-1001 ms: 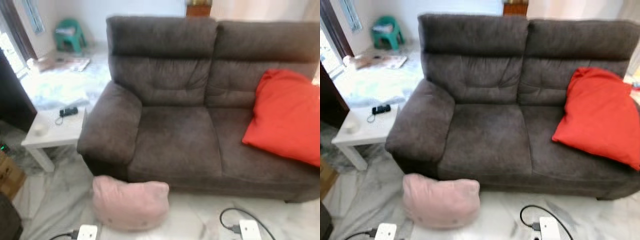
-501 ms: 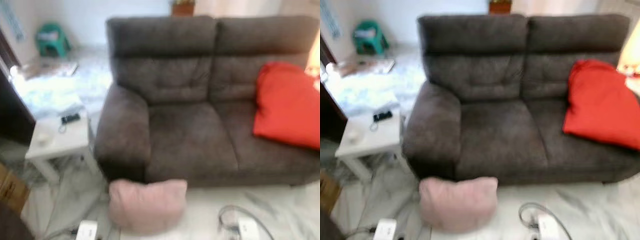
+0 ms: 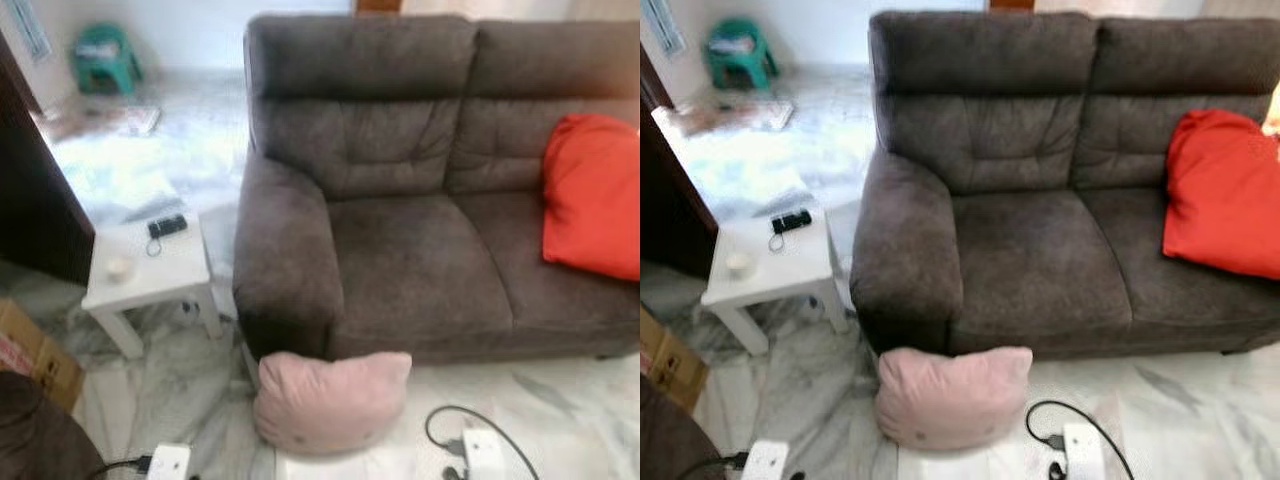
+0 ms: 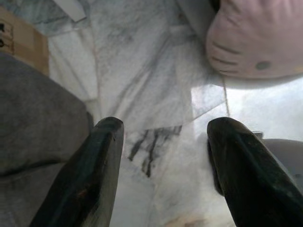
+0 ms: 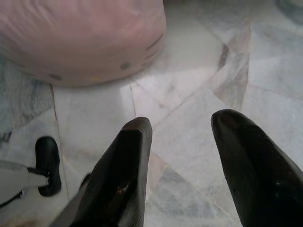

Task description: Move the pillow to the sofa from floor

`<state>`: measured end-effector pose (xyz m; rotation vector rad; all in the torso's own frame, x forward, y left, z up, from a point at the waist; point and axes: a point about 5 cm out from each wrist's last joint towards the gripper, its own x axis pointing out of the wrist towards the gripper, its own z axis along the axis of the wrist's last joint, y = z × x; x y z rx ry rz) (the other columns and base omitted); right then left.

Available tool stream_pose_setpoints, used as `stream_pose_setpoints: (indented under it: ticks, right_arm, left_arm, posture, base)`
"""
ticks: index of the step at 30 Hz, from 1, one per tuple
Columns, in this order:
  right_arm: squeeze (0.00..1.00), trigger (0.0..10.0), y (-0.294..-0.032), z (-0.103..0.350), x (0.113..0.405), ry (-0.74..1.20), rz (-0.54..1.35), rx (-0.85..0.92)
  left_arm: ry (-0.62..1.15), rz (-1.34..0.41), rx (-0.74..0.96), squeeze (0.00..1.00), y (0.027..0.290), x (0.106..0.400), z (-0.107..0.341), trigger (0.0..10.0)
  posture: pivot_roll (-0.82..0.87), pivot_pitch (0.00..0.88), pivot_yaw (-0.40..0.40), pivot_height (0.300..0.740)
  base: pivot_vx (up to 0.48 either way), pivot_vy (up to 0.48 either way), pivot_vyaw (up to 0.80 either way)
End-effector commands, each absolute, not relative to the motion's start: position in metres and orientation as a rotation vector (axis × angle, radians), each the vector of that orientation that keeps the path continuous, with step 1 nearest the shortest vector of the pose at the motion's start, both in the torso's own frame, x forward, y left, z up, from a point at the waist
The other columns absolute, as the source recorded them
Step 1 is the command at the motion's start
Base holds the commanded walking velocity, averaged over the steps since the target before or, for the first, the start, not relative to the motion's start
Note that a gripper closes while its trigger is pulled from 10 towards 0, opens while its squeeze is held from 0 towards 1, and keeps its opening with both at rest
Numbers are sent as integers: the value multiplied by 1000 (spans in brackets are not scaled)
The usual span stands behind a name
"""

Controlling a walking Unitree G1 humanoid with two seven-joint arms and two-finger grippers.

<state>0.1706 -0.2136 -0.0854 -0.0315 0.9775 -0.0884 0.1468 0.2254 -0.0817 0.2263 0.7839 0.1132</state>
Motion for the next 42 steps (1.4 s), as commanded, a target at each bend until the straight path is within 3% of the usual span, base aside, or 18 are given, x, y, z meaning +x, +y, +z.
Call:
stream_pose_setpoints:
  ticks: [1,7,14,24,42]
  right_arm:
    - [0,10000,-222,-86,166,984,-115,-32]
    - [0,10000,-221,-85,168,974,-97,-47]
    - [0,10000,-221,-84,171,960,-84,-62]
    - [0,10000,-221,-83,171,960,-92,-47]
    - [0,10000,-219,-83,173,951,-95,-29]
  left_arm:
    - [792,108,203,0,220,148,-83,10000]
    - [802,109,227,0,222,149,-83,10000]
    - [816,106,235,0,220,146,-85,10000]
    - [833,107,230,0,221,144,-87,10000]
    - [811,130,209,0,223,146,-85,10000]
  posture:
    - [51,45,-33,740]
    - [53,47,-34,740]
    - [51,47,-36,740]
    - [49,46,-41,740]
    - [49,44,-41,740]
  base:
    - [0,0,0]
    - [0,-40,0]
    - [0,-345,540]
    - [0,-377,0]
    - [0,0,0]
